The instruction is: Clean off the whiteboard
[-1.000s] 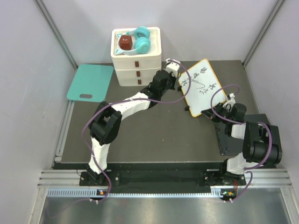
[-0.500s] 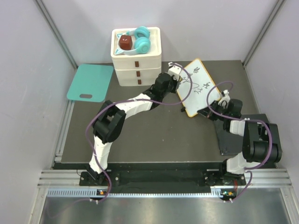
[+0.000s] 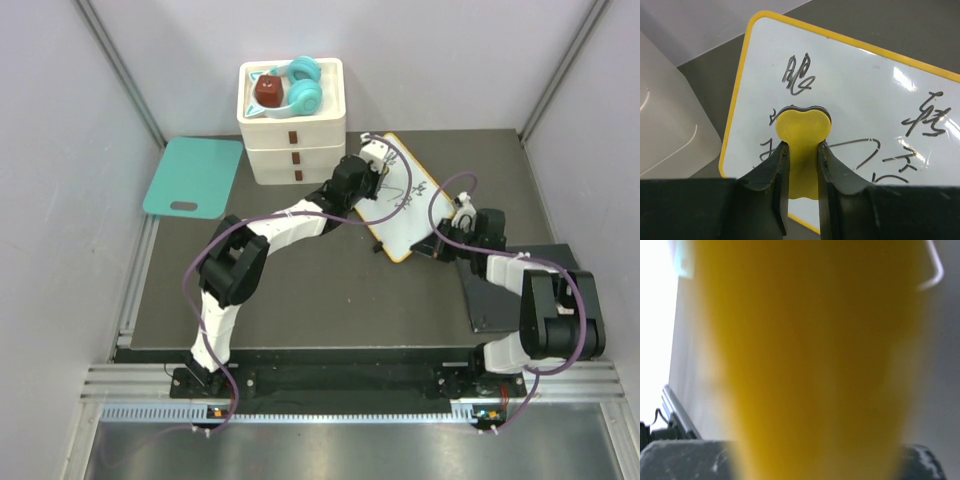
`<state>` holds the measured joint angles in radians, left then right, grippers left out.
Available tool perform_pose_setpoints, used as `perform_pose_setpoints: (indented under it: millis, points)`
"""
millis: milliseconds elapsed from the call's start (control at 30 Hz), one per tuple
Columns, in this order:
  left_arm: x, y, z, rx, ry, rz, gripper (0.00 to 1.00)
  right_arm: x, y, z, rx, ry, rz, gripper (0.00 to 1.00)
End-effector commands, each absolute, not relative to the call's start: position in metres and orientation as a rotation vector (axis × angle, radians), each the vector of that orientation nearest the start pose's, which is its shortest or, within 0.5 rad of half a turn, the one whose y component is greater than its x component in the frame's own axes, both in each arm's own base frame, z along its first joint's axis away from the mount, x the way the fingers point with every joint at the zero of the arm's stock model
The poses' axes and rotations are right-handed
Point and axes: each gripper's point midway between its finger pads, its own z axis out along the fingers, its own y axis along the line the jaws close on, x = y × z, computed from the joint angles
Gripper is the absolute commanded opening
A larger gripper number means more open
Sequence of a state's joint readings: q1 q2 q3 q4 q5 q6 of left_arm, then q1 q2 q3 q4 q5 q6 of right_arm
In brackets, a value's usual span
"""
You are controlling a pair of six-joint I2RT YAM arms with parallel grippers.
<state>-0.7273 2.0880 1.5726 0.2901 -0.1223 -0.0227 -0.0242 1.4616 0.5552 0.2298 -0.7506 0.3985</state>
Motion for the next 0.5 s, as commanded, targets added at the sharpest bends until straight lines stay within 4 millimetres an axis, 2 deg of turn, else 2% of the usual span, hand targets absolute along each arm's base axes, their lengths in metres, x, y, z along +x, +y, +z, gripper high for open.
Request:
perform_pose_setpoints:
  millis: [0,133,200,233,267,300,333,367,400,433,467]
  points:
    - [0.490,-0.399,0.184,0.524,1.717,-0.393,0.00,0.247,0.147,0.044,0.008,2.475,1.210,0.00]
    - [0.502,-0.386,0.163,0.485,1.772,-0.357,0.00,0.249,0.146,0.043,0.016,2.482,1.203,0.00]
    - [0.511,-0.382,0.154,0.479,1.810,-0.407,0.00,0.249,0.146,0.042,0.016,2.485,1.206,0.00]
    - [0.513,-0.384,0.140,0.499,1.837,-0.430,0.00,0.249,0.146,0.042,0.017,2.487,1.209,0.00]
    - [0.519,-0.382,0.142,0.506,1.844,-0.456,0.00,0.249,0.147,0.042,0.012,2.484,1.216,0.00]
    - [0.511,-0.395,0.139,0.583,1.845,-0.550,0.00,0.248,0.147,0.041,0.015,2.488,1.217,0.00]
    - [0.510,-0.401,0.125,0.623,1.867,-0.583,0.00,0.249,0.146,0.041,0.016,2.487,1.216,0.00]
    - [0.510,-0.411,0.135,0.657,1.843,-0.621,0.00,0.249,0.147,0.042,0.012,2.484,1.219,0.00]
    - [0.494,-0.424,0.129,0.749,1.854,-0.725,0.00,0.249,0.147,0.043,0.010,2.482,1.221,0.00]
    - [0.489,-0.432,0.121,0.784,1.861,-0.770,0.00,0.249,0.147,0.043,0.009,2.481,1.222,0.00]
    - [0.481,-0.443,0.124,0.820,1.845,-0.827,0.00,0.249,0.147,0.043,0.006,2.481,1.223,0.00]
